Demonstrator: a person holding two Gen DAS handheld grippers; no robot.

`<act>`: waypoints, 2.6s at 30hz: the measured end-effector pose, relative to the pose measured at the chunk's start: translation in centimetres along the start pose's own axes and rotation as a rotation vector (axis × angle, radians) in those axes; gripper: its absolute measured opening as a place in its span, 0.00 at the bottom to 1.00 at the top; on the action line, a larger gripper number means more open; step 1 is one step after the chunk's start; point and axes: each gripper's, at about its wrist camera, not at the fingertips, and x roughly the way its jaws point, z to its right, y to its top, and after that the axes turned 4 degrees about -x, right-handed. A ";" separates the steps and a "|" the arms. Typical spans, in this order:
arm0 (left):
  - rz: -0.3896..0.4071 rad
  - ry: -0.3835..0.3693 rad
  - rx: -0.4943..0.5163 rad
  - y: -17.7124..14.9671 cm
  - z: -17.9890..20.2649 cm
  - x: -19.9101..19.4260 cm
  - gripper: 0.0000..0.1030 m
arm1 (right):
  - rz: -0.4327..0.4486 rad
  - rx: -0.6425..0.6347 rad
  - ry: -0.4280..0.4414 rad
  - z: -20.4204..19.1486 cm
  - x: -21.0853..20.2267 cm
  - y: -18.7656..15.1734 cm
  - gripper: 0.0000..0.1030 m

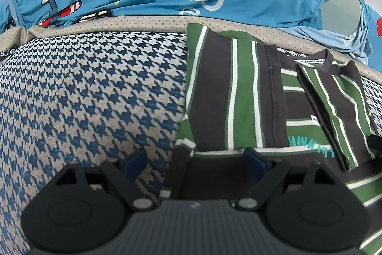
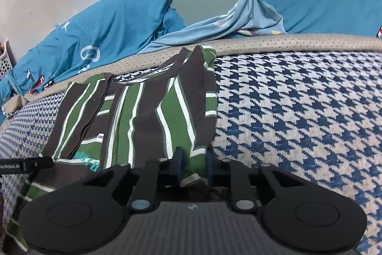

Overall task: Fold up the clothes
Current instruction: 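Lift the gripped half of the shirt up with the right gripper, then lay the held half over the other half and open the right gripper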

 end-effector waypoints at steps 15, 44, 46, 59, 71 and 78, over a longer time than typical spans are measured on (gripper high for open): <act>-0.007 0.015 -0.002 0.1 -0.6 -0.1 0.86 | 0.059 0.005 -0.019 -1.0 -0.7 0.6 0.08; -0.001 0.032 -0.050 0.3 -2.6 -0.7 0.86 | 0.195 -0.029 0.067 -8.2 -1.5 2.6 0.07; 0.001 0.032 -0.058 0.4 -3.0 -0.9 0.86 | 0.203 -0.044 0.079 -9.3 -1.3 2.7 0.07; -0.004 0.049 -0.117 0.3 -6.3 -1.5 0.88 | 0.228 -0.071 0.206 -15.9 1.6 3.4 0.07; -0.034 0.056 -0.217 -0.2 -10.4 -1.9 0.88 | 0.158 -0.212 0.328 -22.1 5.5 0.5 0.07; -0.017 0.070 -0.181 0.0 -9.4 -2.1 0.88 | 0.103 -0.244 0.356 -22.1 6.5 -0.2 0.36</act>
